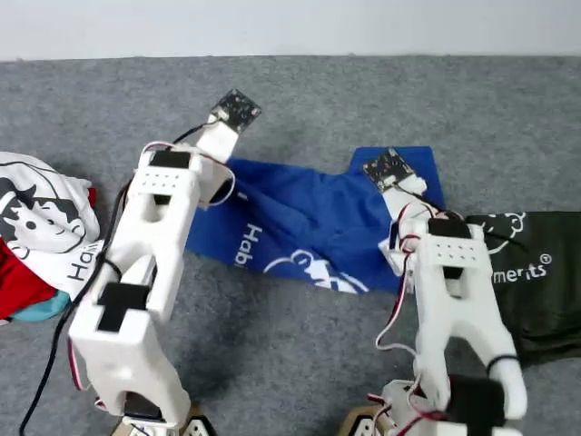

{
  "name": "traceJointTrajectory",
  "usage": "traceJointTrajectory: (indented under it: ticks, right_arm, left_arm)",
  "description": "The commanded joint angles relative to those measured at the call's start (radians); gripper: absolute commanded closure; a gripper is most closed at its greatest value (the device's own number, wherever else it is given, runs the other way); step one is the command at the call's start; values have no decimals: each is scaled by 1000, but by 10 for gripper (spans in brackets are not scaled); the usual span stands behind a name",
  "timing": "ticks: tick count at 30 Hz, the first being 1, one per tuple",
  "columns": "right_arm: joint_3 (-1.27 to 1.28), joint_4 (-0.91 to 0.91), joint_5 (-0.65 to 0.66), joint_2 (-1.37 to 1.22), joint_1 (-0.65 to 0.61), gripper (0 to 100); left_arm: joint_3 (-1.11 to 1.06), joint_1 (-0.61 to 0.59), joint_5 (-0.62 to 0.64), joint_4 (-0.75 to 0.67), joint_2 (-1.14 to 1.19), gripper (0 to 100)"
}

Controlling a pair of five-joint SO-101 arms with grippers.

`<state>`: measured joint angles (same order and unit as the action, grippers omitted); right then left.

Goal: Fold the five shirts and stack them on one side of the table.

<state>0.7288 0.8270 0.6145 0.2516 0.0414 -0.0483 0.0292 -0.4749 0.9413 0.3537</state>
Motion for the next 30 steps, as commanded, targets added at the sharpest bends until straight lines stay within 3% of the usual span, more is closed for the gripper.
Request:
traceJointTrajectory:
  ticks: [1, 8, 17, 22, 25, 30]
  right_arm:
    - [-83, -61, -11, -54, 1, 989]
    - [-313, -62, -40, -216, 88, 989]
    - [-626, -65, 11, -599, 94, 983]
    - [-784, -56, 2, -760, 111, 824]
    - [-844, -1, -87, -776, 116, 705]
    - [-984, 163, -144, -776, 116, 691]
  left_arm:
    - [117, -23, 18, -14, 46, 987]
    - [205, -37, 51, -18, 135, 987]
    - [334, -38, 49, -18, 310, 987]
    - [440, -40, 49, -18, 400, 987]
    - [498, -41, 51, -12, 428, 987]
    - [561, -40, 51, 20, 428, 948]
